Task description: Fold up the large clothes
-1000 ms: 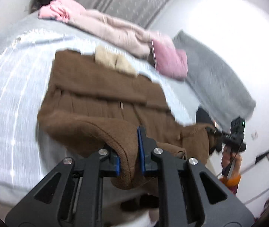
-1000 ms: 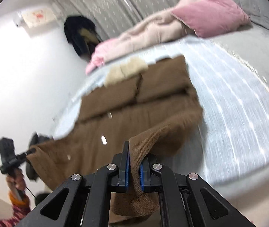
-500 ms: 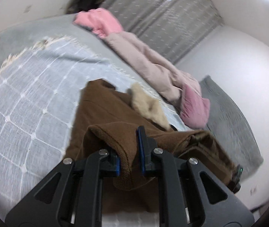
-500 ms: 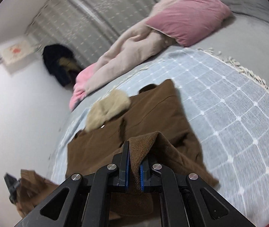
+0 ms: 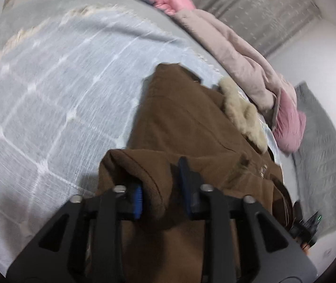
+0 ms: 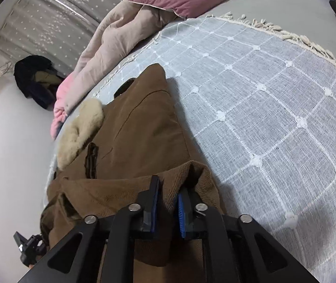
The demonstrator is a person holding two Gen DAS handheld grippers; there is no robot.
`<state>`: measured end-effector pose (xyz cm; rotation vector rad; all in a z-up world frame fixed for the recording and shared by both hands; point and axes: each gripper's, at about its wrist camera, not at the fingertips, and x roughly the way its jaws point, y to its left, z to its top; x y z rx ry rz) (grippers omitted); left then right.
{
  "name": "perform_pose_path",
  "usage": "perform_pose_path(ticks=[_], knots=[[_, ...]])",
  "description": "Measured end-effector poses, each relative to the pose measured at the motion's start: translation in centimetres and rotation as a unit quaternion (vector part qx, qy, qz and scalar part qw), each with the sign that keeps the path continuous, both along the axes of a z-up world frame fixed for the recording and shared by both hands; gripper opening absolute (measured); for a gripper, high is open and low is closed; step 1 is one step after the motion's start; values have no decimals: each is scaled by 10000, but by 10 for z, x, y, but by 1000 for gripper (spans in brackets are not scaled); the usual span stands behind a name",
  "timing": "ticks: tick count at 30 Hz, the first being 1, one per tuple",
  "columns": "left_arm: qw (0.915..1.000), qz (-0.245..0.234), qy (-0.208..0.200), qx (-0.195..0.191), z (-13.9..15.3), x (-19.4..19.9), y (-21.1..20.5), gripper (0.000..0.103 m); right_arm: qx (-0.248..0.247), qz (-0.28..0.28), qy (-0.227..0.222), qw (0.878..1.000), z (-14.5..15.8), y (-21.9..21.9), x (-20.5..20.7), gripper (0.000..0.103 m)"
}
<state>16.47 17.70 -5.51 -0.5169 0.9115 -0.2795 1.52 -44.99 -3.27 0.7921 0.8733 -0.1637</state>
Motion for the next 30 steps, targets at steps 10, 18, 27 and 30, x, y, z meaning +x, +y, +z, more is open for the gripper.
perform_pose_path(ticks=[10,18,27,30], knots=[[9917,165,-727,1046,24,-22,26,76,-841,-228,-493,9950,32,-9,-36,63],[9923,-378,-255,1156,-8,1,-3,76,-2016,814,432,9751,5,42,13,63],[9896,128,-614,1298,2,5,-17,48,-1471,-399,234,9880,-11,18,40,64],[9918,406,-625,1038,2,9,-5,47,-513,-1238,80,9909,-19,-10,26,64]])
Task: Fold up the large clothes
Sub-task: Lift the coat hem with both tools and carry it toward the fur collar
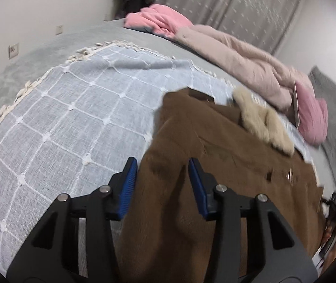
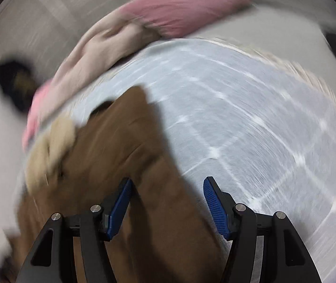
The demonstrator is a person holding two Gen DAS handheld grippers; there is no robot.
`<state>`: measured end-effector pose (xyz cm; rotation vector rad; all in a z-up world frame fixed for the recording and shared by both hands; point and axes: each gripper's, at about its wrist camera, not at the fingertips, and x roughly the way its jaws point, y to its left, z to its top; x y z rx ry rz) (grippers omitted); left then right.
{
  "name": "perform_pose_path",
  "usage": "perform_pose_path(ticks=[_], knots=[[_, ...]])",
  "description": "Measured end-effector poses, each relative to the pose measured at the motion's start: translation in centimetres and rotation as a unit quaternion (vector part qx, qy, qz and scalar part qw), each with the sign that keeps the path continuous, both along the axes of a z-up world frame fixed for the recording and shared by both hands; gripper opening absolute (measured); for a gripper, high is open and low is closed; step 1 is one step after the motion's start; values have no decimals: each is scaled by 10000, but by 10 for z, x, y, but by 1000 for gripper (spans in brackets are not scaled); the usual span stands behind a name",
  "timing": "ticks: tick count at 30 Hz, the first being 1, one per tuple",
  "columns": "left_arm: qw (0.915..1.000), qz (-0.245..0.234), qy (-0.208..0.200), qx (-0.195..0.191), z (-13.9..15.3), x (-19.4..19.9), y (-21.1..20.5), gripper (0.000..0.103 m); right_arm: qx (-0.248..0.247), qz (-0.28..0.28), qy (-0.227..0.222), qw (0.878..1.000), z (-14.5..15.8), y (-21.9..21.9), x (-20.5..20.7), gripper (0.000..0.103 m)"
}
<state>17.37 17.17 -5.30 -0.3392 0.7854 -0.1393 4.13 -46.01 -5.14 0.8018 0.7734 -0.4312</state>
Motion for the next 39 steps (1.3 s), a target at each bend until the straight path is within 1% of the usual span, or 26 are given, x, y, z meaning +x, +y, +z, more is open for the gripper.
perform_pose_path(ticks=[1,2,4,5,6,8,9,10,11,12,13,14,16,19,22,24,27,29,32,34,35,36,37,39], knots=[[9999,-4,84,-57,-3,3,2,47,163,-39,-92,9998,-1,-3,-1,64],[9999,-27,136,-46,-5,5,0,47,212,21,-144,9997,0,-2,-1,64],[9995,-178,239,129,-11,11,-7,47,22,308,-170,9994,6,6,5,64],[9993,-213,246,210,-13,12,-11,46,-167,516,-180,9984,10,12,9,64],[9990,-260,234,266,-14,13,-14,43,-397,716,-150,9965,13,21,14,64],[9989,-351,221,206,-14,13,-17,16,-959,991,64,9904,15,36,20,64],[9991,-365,192,133,-10,11,-18,14,-1213,1014,191,9872,13,41,22,63],[9994,-330,87,98,-5,7,-18,10,-1323,1023,261,9856,11,45,22,59],[9995,-306,-28,81,2,4,-18,8,-1318,987,230,9861,10,45,21,35],[9995,-259,-133,89,9,0,-18,8,-1328,905,233,9867,10,45,19,23],[9994,-205,-249,93,16,-4,-18,8,-1349,766,202,9877,12,46,19,13],[9990,-172,-401,65,26,-10,-18,7,-1359,657,28,9885,19,47,14,9],[9969,-127,-775,69,48,-24,-19,7,-1562,522,-175,9862,34,54,9,8],[9920,-90,-1253,76,77,-37,-21,7,-1823,348,-629,9806,65,72,-6,7],[9869,-29,-1610,45,100,-36,-25,7,-2286,294,-889,9690,91,86,-6,7],[9819,-3,-1877,236,117,-28,-32,7,-2542,264,-1032,9613,106,88,-1,7],[9747,73,-2185,463,139,-6,-40,7,-2816,131,-1204,9519,128,84,21,7],[9713,187,-2309,531,149,21,-42,7,-2957,48,-1265,9469,142,80,40,7],[9710,335,-2287,611,151,67,-51,7,-3372,32,-1249,9331,156,75,86,7],[9728,386,-2174,705,143,102,-59,7,-3535,98,-1146,9283,157,72,116,7],[9736,392,-2124,745,139,111,-63,7,-3585,140,-1079,9272,155,70,133,7],[9751,405,-2015,833,129,128,-69,7,-3627,195,-971,9266,149,67,152,7],[9764,415,-1913,909,119,142,-74,7,-3657,271,-842,9265,140,65,170,7],[9790,427,-1617,1165,86,172,-86,7,-3718,439,-553,9256,116,62,201,7]])
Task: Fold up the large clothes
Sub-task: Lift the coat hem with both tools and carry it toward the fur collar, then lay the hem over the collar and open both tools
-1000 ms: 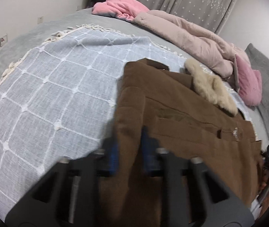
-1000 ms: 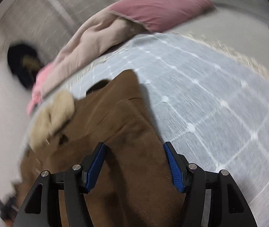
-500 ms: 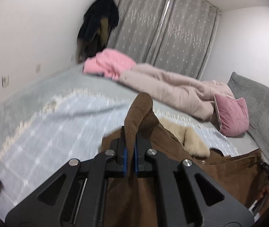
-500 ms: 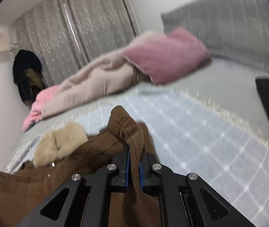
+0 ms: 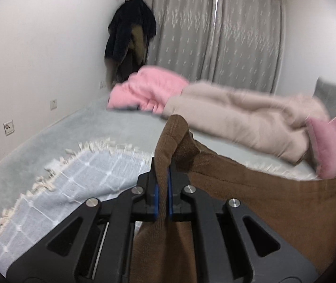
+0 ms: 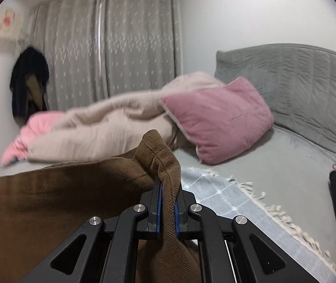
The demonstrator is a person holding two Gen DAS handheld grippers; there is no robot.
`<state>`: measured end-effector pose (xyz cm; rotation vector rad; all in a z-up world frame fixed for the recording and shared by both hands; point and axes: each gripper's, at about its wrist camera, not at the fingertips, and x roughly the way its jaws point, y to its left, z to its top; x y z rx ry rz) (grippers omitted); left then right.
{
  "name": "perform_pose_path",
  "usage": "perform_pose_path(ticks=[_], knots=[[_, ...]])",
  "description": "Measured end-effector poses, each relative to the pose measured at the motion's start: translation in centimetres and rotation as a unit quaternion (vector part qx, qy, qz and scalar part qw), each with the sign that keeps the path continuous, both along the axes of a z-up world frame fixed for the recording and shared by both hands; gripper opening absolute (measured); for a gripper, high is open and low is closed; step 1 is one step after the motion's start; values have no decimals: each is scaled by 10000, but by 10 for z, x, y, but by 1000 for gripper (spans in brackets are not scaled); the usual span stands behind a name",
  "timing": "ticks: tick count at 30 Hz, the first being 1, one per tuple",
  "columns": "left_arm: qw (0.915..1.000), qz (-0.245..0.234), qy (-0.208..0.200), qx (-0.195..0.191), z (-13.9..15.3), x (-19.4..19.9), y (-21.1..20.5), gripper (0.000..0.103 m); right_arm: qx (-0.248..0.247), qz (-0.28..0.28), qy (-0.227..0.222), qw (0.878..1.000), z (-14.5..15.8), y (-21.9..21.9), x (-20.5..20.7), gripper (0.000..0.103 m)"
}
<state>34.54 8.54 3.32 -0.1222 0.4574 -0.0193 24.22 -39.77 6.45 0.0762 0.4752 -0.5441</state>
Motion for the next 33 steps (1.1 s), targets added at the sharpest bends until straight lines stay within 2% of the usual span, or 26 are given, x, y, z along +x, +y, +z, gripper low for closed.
perform_pose_path(ticks=[4,6,7,8,10,11,14,15,16,18,19,20,22,26,29,31,33], knots=[[9956,209,517,748,-76,35,-20,8,-281,-5,815,9963,-71,-2,49,8],[9919,152,1010,758,-104,47,-24,10,135,-82,1186,9928,-107,-17,63,12],[9892,140,1244,758,-110,54,-24,11,427,-78,1374,9896,-120,-28,68,15],[9886,176,1281,778,-107,57,-25,15,755,-79,1488,9860,-127,-40,71,20],[9862,330,1358,891,-103,60,-23,23,1227,-287,1455,9813,-130,-63,66,25],[9829,501,1459,1003,-102,62,-19,28,1497,-452,1412,9775,-130,-76,61,33],[9682,986,1846,1368,-98,63,1,40,1797,-740,1498,9694,-129,-95,44,52],[9637,1082,1988,1417,-96,61,9,42,1834,-812,1538,9675,-126,-100,34,52],[9605,1110,2125,1411,-95,59,17,42,1873,-864,1557,9660,-121,-105,24,54],[9610,1009,2310,1139,-85,44,37,43,1971,-955,1604,9624,-113,-111,1,55],[9632,933,2346,924,-78,32,48,47,2104,-957,1617,9594,-108,-115,-11,55],[9643,892,2353,819,-75,26,53,55,2283,-911,1599,9560,-103,-117,-24,55],[9692,734,2287,544,-58,-3,64,66,2508,-871,1521,9520,-91,-119,-49,55],[9787,114,2021,330,-33,-51,46,72,2651,-552,1309,9537,-69,-96,-81,57],[9829,-512,1767,-9,-32,-85,21,79,2670,-76,1254,9555,-66,-55,-98,59],[9808,-820,1762,-163,-40,-103,5,80,2696,281,1314,9535,-74,-20,-106,60],[9736,-1092,1997,-178,-62,-116,-12,80,2740,531,1502,9484,-90,7,-107,60]])
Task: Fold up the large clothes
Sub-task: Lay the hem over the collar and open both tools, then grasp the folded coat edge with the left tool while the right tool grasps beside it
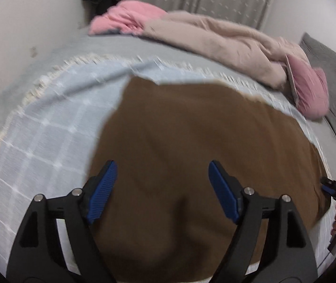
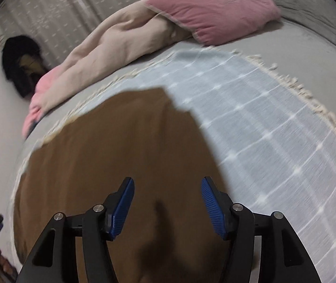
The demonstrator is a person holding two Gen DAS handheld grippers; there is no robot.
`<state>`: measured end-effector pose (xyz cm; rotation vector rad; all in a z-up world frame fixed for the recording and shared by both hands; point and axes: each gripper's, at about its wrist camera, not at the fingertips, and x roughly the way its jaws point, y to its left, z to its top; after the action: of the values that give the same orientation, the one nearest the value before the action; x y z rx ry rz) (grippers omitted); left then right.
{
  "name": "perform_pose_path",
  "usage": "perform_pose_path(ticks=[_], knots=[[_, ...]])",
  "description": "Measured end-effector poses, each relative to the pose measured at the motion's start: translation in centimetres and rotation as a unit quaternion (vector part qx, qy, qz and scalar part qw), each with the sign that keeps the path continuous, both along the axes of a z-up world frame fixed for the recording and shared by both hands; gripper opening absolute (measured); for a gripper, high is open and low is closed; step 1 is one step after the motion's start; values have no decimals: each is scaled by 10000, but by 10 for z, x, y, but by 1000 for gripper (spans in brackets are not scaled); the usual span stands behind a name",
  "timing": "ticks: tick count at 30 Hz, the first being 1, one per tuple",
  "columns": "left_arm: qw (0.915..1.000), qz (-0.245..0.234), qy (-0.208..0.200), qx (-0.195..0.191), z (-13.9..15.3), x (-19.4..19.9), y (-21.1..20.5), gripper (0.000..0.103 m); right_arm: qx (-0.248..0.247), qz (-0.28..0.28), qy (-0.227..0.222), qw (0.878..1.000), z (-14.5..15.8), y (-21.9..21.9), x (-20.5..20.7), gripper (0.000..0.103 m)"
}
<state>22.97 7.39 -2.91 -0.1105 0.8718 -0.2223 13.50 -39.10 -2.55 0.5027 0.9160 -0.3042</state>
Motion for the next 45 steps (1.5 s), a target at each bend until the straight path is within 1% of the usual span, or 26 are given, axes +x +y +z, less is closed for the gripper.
perform_pose_path(ticks=[2,3,5,6,8,10,12,13,15,16,18,22,23,26,28,30,31,33,34,35,37,38,40,42,44,45], knots=[[9986,0,460,244,-29,-2,-5,80,30,134,141,9998,-18,15,-3,61],[9966,96,737,352,-45,-2,-1,80,-145,159,88,9997,-22,19,-8,61],[9987,75,491,135,-47,-15,10,77,-302,174,-47,9994,-24,18,-20,58],[9988,128,404,232,-41,-24,13,77,-213,91,-33,9997,-24,13,-27,56],[9977,269,415,472,-31,-37,14,77,339,-234,-116,9991,-20,-3,-41,47],[9974,389,485,357,-16,-52,19,78,788,-499,-248,9953,-13,-13,-53,47],[9958,630,618,262,-6,-61,28,81,818,-679,-335,9938,-2,-12,-66,49],[9953,699,665,104,-5,-64,31,81,757,-706,-363,9940,3,-10,-71,52],[9921,799,821,-505,-4,-75,47,85,479,-881,-359,9943,10,-3,-86,68],[9878,872,956,-863,-9,-80,55,88,396,-974,-394,9937,9,-1,-94,77],[9738,1006,1295,-1575,-29,-91,72,89,459,-1182,-421,9910,1,-4,-111,81],[9359,1313,1958,-2619,-74,-85,88,89,1653,-1517,-216,9743,-37,-30,-118,82],[9275,1409,1958,-2856,-82,-85,89,89,1906,-1538,-264,9692,-44,-35,-117,82],[9124,1502,1632,-3440,-89,-81,90,89,2528,-1560,-658,9526,-60,-45,-112,83],[8991,1484,1447,-3855,-97,-70,89,83,2921,-1404,-1037,9403,-69,-49,-99,83],[8925,1555,1354,-4013,-106,-62,86,73,3028,-1428,-1135,9354,-76,-51,-88,83],[8925,1588,1233,-4038,-107,-59,84,70,3027,-1440,-1207,9344,-76,-52,-84,82],[9001,1569,1144,-3900,-106,-55,79,54,2976,-1443,-1270,9351,-77,-52,-76,72],[9041,1516,1106,-3840,-108,-53,77,37,2920,-1468,-1263,9366,-77,-53,-74,44],[9004,1498,1092,-3935,-109,-53,77,28,2995,-1421,-1298,9345,-80,-53,-73,31],[8907,1657,979,-4118,-96,-63,80,21,3267,-1531,-1419,9218,-72,-51,-77,22],[8922,1598,860,-4137,-83,-66,82,20,3227,-1476,-1463,9234,-59,-49,-82,19],[9033,1348,389,-4053,-40,-77,83,19,3018,-1117,-1745,9306,-16,-41,-89,17],[9034,1305,87,-4084,-17,-90,91,19,2684,-730,-1874,9421,22,-26,-104,16],[9012,1258,-80,-4147,-4,-106,107,19,2633,-600,-1896,9440,33,-20,-122,16],[9033,1245,-45,-4105,-4,-113,113,20,2788,-575,-1807,9414,30,-19,-131,16]])
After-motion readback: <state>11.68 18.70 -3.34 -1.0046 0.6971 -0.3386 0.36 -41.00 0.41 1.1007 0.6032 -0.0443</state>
